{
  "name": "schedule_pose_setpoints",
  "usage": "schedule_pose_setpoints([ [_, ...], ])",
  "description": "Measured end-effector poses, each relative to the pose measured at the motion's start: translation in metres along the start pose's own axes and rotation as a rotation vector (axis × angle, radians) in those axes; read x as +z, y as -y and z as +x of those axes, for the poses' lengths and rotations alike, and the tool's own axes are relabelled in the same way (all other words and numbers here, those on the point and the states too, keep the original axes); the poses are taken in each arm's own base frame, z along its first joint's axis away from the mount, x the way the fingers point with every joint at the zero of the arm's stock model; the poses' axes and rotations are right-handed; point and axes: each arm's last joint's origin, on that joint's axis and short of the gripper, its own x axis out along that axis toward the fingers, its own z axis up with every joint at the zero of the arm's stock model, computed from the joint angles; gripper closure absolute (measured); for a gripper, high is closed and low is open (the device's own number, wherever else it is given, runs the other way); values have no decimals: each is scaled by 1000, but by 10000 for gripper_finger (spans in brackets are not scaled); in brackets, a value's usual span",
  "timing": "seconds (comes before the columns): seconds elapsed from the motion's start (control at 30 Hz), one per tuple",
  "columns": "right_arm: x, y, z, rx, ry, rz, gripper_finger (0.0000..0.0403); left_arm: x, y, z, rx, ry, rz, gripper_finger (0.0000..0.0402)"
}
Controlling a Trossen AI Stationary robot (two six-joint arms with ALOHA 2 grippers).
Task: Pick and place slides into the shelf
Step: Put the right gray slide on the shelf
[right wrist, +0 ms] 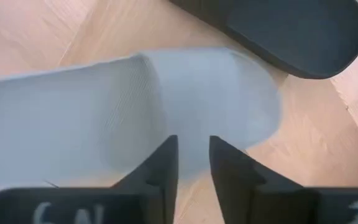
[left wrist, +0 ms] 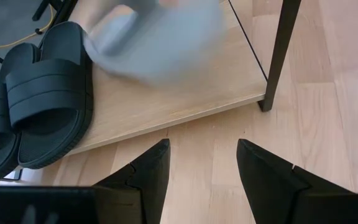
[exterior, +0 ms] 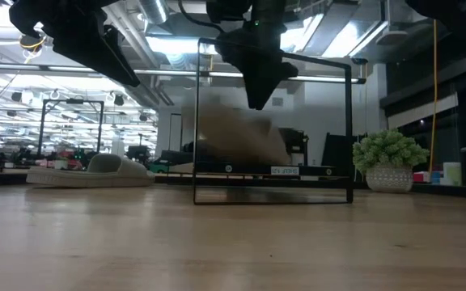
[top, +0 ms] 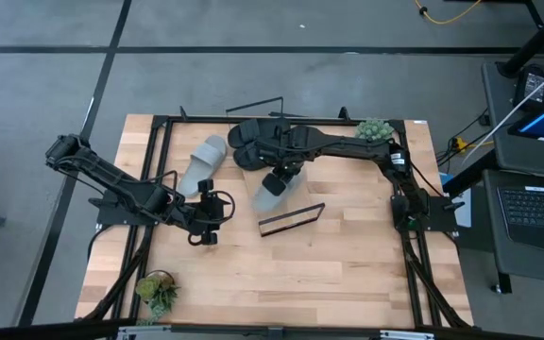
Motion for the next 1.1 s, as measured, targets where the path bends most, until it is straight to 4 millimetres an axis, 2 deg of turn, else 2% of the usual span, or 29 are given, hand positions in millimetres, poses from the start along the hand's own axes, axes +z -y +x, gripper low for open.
schedule_pose_setpoints([
  [0.17, 2, -1, 0, 12, 23, 4, 272, 0, 0, 0, 0, 0, 0, 225],
  [0.33, 5, -3, 0, 29, 53, -1, 247, 0, 0, 0, 0, 0, -1, 225],
  [0.57, 6, -2, -4, 49, 62, -71, 242, 0, 0, 0, 0, 0, -2, 225],
  [0.8, 14, 5, -31, 89, 117, -100, 242, 0, 0, 0, 0, 0, -2, 225],
  [0.93, 15, 11, -62, 113, 160, -113, 262, 0, 0, 0, 0, 0, -4, 225],
  [1.1, -1, 25, -91, 56, 219, -169, 347, 0, 0, 0, 0, 2, -5, 225],
])
